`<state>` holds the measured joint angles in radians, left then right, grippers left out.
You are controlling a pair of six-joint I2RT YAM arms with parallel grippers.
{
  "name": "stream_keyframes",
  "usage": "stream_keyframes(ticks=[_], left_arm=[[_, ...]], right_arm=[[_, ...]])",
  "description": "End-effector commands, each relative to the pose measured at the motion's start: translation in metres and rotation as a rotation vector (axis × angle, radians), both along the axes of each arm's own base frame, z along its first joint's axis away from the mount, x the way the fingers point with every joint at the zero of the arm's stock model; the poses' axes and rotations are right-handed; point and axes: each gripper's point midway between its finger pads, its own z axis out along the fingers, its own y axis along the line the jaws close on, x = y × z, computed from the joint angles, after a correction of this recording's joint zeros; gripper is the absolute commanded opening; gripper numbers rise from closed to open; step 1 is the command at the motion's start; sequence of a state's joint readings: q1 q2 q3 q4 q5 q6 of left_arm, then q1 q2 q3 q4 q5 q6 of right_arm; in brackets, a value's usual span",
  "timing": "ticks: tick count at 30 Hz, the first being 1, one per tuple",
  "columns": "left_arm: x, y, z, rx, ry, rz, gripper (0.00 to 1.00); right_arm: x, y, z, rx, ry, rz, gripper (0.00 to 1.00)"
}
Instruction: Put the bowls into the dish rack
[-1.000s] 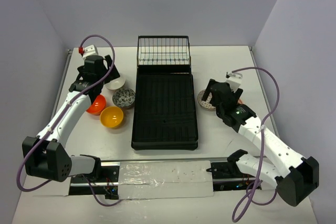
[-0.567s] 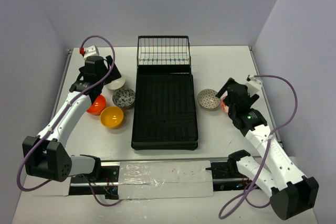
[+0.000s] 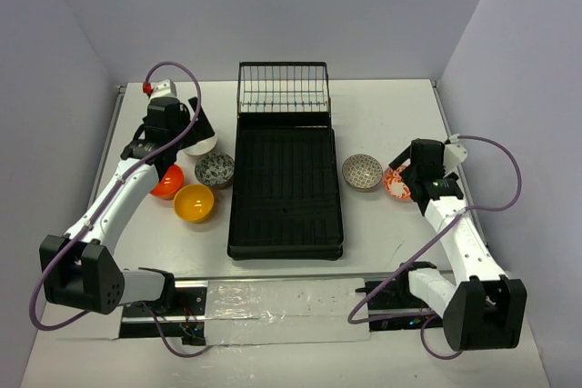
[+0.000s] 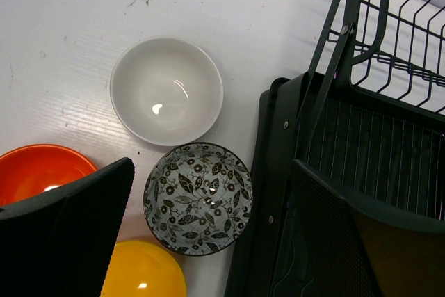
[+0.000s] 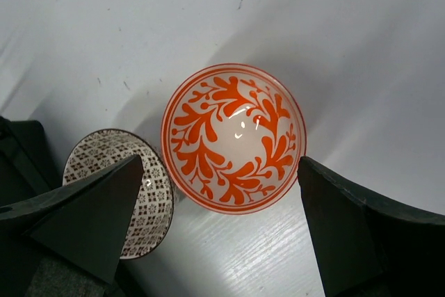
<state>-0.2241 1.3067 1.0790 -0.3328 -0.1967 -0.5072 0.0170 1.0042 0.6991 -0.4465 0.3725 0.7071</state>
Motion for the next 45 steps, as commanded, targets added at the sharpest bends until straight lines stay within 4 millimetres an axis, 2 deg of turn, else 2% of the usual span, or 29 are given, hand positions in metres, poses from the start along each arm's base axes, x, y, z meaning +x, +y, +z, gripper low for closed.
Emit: stream_keyframes(ticks=[1,9,11,21,31,38,41,43,45], left_arm=[[0.003,-0.005,0.018,-0.007,-0.060,-0.030,0.99],[0.002,-0.003,0.026,0.005,-0.077,-0.028,0.99],[0.000,-0.002,0.028,0.006,-0.085,-0.026,0.99],[-0.001,-0.003,0.032,0.009,-0.094,-0.033,0.99],[-0.003,-0.005,0.035,0.025,-0.101,-0.036,0.99],[-0.003,-0.004,0.036,0.035,-0.103,-0.032,0.99],[-0.004,-0.005,0.037,0.039,-0.108,-0.034,0.99],[-0.004,-0.005,0.037,0.044,-0.107,-0.036,0.99],[-0.004,-0.005,0.037,0.049,-0.108,-0.035,0.99]], right_arm=[[-0.002,-0.013,-0.002,0.028,-0.019,-0.078,1.00],[-0.015,-0.025,-0.027,0.040,0.059,-0.149,0.99],[-0.018,-0.027,-0.035,0.050,0.079,-0.159,0.95],[-0.021,-0.028,-0.059,0.089,0.121,-0.168,0.88],[-0.021,-0.022,-0.073,0.128,0.149,-0.151,0.72],[-0.019,-0.022,-0.077,0.140,0.149,-0.152,0.50],[-0.019,-0.022,-0.079,0.144,0.153,-0.154,0.48],[-0.019,-0.023,-0.079,0.142,0.152,-0.157,0.43],[-0.018,-0.024,-0.078,0.141,0.146,-0.163,0.32]])
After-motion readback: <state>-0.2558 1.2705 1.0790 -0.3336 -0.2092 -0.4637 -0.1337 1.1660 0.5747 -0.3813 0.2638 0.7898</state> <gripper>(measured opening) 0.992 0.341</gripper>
